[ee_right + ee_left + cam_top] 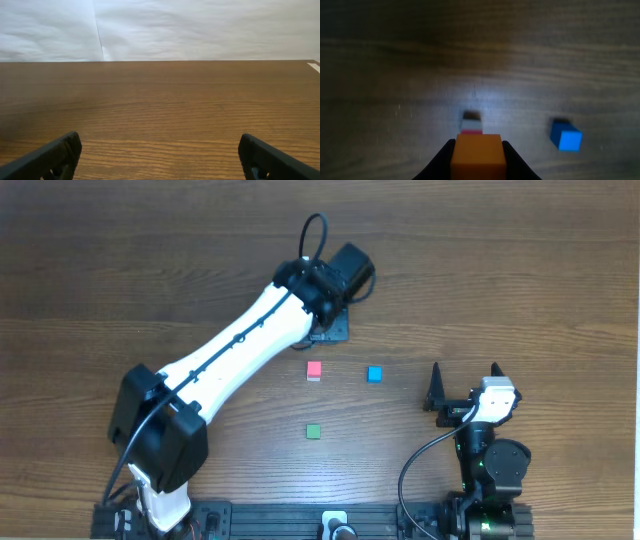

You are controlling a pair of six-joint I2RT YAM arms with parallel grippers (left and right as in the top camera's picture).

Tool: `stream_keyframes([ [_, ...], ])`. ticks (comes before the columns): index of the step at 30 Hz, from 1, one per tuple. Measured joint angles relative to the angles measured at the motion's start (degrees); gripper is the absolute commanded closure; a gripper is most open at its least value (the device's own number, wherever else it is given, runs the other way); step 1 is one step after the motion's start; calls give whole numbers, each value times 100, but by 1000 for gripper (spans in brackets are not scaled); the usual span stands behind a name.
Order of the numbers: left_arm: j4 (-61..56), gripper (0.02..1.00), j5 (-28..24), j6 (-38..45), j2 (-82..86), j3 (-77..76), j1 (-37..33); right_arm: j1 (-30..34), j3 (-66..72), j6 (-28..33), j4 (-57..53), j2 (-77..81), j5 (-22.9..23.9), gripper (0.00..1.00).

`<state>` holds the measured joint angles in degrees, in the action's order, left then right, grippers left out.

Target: Stack Cubes

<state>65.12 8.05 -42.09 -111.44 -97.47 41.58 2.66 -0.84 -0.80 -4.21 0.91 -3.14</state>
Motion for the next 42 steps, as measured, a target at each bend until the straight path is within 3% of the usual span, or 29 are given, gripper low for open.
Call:
stream_keyframes([
  [10, -310, 879, 170, -669, 378, 741, 404, 0, 0, 0, 0, 0, 0, 7],
  [42, -1185, 871, 31, -977, 525, 1939, 404, 0, 0, 0, 0, 0, 0, 9],
])
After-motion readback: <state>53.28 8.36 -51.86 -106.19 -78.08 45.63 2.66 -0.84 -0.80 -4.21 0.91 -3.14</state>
